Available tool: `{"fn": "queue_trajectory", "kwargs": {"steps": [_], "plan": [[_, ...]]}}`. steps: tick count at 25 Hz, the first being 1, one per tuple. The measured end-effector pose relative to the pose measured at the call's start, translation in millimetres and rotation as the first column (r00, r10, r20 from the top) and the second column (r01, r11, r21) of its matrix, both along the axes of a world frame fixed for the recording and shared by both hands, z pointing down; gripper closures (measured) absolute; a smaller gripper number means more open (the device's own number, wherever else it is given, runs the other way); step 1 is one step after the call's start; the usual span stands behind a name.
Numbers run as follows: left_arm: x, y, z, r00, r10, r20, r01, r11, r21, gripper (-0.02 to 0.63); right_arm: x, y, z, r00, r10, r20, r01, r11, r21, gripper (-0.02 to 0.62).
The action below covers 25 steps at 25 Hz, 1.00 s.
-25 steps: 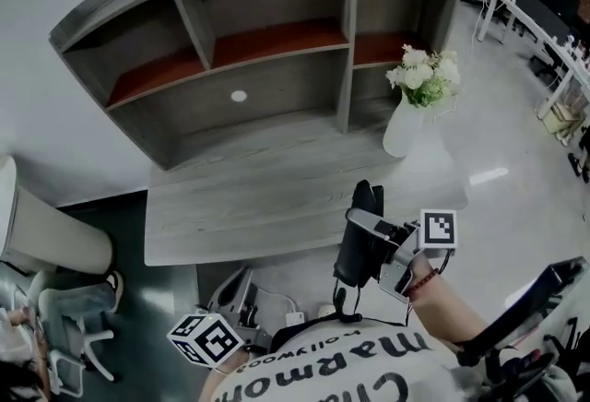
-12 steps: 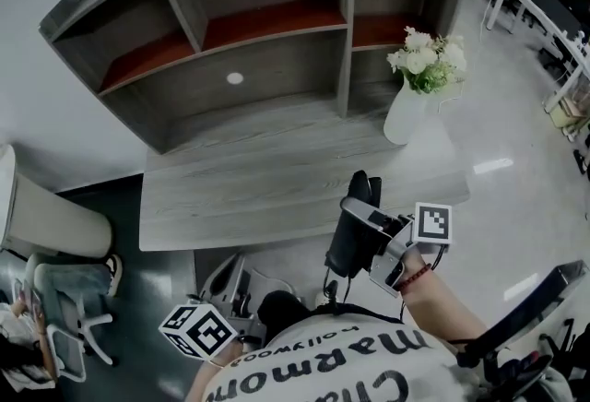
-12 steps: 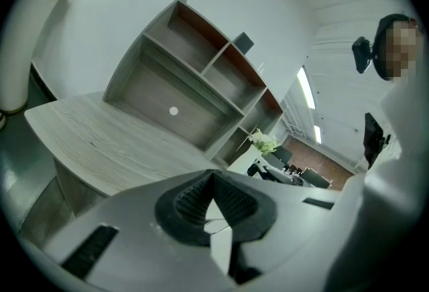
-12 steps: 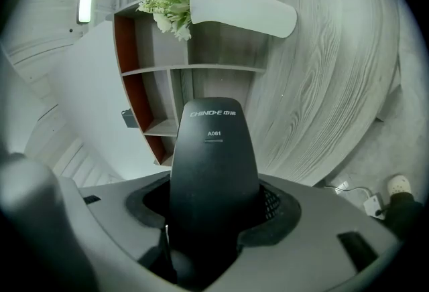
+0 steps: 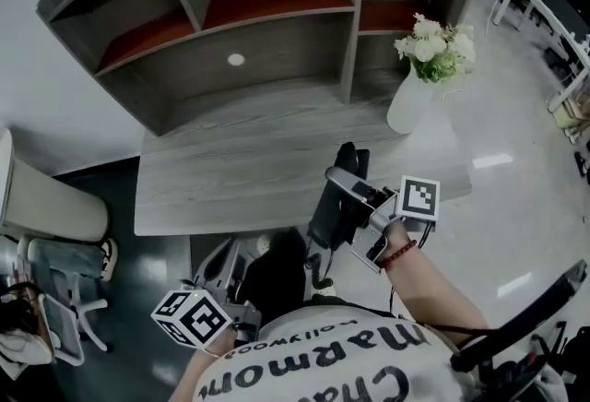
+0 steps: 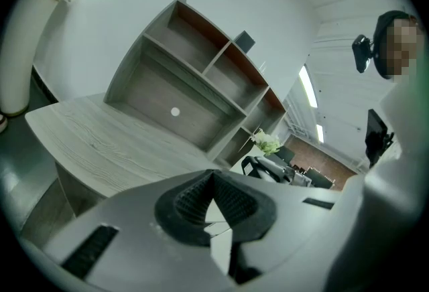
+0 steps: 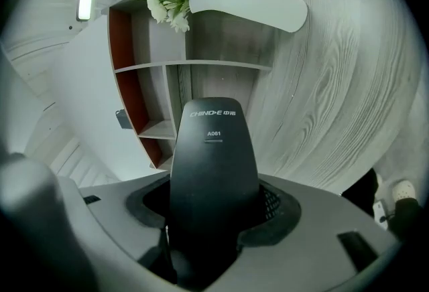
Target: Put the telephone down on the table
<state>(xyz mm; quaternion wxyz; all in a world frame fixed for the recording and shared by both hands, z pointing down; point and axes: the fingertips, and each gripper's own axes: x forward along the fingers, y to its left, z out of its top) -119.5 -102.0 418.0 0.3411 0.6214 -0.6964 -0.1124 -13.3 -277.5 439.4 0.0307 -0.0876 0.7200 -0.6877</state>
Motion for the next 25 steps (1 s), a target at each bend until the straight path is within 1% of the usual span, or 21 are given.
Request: {"fn": "queue_trajectory", "kwargs": {"steps": [3, 5, 9, 13, 17, 21, 25], "plan": [[-8.1, -3.3, -7.2, 1.0, -0.014, -0.024, 0.015, 0.998, 0.057, 0.597, -10.8, -4.3, -4.5, 1.0, 0.009, 0.022, -0.009, 1.0, -0.018, 0.313], [-14.4, -8.1, -6.6, 0.999, -0.022, -0.039, 0.025, 0.997, 0.072, 0.598, -17.0, -8.6, -5.9, 1.0, 0.005, 0.023, -0.005, 1.0, -0.017, 0.313], [-27.6, -23.6, 3.3, 0.998, -0.018, -0.055, 0.021, 0.998, 0.064, 0.597, -31.4, -22.3, 1.6, 1.0, -0.008, -0.028, 0.009, 1.0, 0.02, 0.313], [-43.6, -38.9, 14.0, 0.998, -0.013, -0.059, 0.016, 0.999, 0.038, 0.597, -50.5, -34.4, 14.0, 0.996, -0.019, -0.085, 0.02, 1.0, 0.018, 0.313], [-53.4, -61.4, 16.3, 0.999, 0.04, -0.024, -0.04, 0.999, 0.015, 0.597, -72.9, -45.4, 21.2, 0.995, -0.022, -0.097, 0.021, 1.0, -0.007, 0.313], [-64.6, -82.8, 24.9, 0.994, 0.096, -0.057, -0.095, 0.995, 0.007, 0.597, -97.0, -56.4, 33.9, 0.989, -0.03, -0.146, 0.028, 0.999, -0.018, 0.313], [-71.6, -105.9, 41.6, 0.984, 0.17, -0.052, -0.171, 0.985, -0.016, 0.597, -122.4, -66.4, 51.7, 0.978, -0.057, -0.202, 0.054, 0.998, -0.018, 0.313]]}}
